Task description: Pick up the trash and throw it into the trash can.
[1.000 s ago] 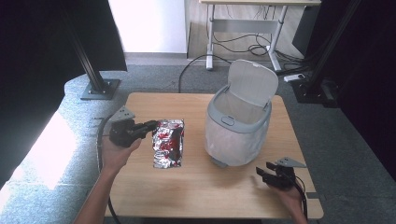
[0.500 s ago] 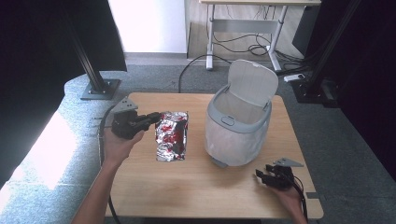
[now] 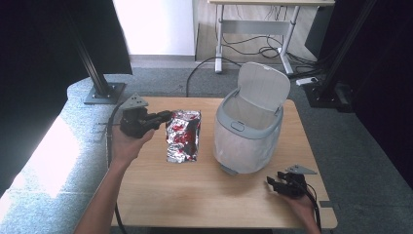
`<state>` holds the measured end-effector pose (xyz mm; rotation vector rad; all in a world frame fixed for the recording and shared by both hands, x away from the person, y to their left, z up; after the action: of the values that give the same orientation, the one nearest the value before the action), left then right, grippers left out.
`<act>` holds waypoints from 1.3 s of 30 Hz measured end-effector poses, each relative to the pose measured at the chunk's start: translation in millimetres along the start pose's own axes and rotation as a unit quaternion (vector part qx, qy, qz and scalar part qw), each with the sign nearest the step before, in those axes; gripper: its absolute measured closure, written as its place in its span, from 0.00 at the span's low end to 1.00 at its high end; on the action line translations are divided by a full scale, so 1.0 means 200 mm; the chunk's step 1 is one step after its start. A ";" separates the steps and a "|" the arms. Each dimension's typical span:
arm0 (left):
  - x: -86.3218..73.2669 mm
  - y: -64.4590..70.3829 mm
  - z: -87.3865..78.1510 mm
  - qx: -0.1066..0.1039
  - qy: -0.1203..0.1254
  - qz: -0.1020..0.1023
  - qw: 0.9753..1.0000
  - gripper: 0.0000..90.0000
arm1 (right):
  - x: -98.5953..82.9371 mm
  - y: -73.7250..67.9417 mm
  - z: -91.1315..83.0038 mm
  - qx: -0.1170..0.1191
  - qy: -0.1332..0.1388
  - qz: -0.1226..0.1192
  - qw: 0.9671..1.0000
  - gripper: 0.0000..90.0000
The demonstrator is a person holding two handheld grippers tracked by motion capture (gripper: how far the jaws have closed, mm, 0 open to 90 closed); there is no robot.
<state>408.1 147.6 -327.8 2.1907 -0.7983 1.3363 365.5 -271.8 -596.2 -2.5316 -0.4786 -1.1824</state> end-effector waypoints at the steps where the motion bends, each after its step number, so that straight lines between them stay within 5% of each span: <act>1: 0.00 0.00 0.00 0.000 0.000 0.000 1.000 0.97 | 0.00 0.00 0.00 0.000 0.000 0.000 1.000 0.46; 39: 0.19 0.08 0.18 -0.030 -0.008 0.019 0.999 0.97 | 0.00 0.00 0.01 -0.010 0.000 -0.006 1.000 0.45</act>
<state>434.4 103.0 -307.5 2.1537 -0.8780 1.2972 366.7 -271.9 -596.7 -2.5499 -0.4839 -1.1960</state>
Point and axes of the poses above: each handheld gripper's, and its own axes: z roughly forward along the jaws, x roughly out of its top, y roughly to its right, the point moved 7 cm from there along z, roughly forward along the jaws, and after that the axes turned 1 degree about y, right-handed, at the moved point
